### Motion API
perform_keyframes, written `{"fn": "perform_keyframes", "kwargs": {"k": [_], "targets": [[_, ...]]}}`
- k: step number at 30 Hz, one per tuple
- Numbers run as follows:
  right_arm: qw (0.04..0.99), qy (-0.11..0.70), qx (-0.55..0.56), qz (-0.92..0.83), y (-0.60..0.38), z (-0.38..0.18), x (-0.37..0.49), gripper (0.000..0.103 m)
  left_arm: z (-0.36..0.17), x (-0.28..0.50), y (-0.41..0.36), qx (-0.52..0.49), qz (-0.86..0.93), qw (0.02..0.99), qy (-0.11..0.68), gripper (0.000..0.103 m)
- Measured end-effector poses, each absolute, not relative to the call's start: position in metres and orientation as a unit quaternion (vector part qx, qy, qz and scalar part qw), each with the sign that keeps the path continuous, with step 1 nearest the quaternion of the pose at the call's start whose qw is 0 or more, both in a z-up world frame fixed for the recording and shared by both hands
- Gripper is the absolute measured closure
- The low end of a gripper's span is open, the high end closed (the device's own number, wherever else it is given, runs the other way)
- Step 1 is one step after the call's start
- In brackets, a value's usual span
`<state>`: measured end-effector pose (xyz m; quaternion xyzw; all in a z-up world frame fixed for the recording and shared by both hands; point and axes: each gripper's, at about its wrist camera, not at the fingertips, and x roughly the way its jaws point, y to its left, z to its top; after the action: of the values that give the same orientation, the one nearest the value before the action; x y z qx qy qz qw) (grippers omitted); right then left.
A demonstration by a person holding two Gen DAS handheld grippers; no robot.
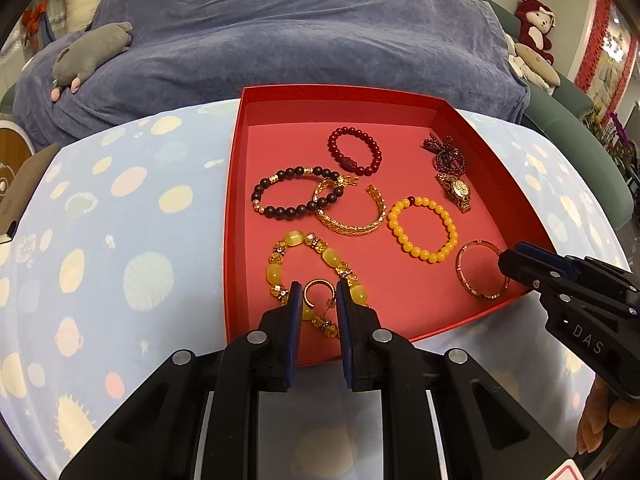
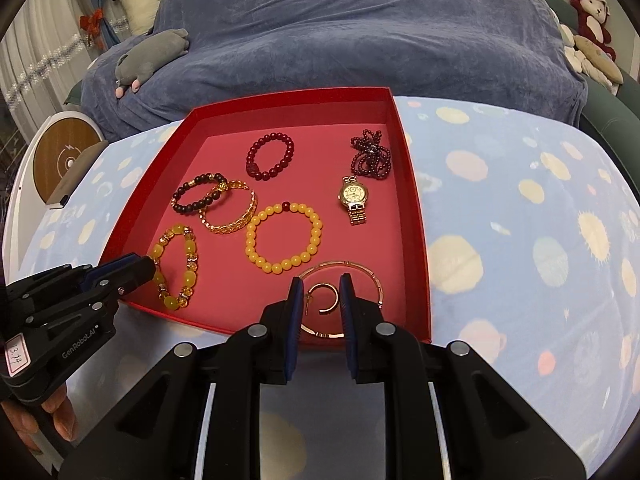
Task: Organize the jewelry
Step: 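Lower both earrings into the red box and open both tools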
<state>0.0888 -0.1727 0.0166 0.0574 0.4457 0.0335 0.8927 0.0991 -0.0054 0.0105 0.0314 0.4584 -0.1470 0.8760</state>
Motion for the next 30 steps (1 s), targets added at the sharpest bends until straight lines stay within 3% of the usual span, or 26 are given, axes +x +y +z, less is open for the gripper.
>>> {"fn": "perform_keyframes", "kwargs": {"k": [7,15,30], "targets": [[0.891,0.450,0.041,0.034,-0.171,0.021,0.048,0.085,0.016,0.062,0.004,0.048,-0.157,0.870,0.465,0.089],[0.910,0.410,0.066,0.014,-0.182,0.042,0.091,0.085,0.052,0.105,-0.011,0.015,-0.148,0.899,0.413,0.089],[0.910,0.413,0.036,0.023,-0.157,0.035,0.137,0.085,0.039,0.151,-0.018,0.005,-0.139,0.893,0.429,0.088]]}}
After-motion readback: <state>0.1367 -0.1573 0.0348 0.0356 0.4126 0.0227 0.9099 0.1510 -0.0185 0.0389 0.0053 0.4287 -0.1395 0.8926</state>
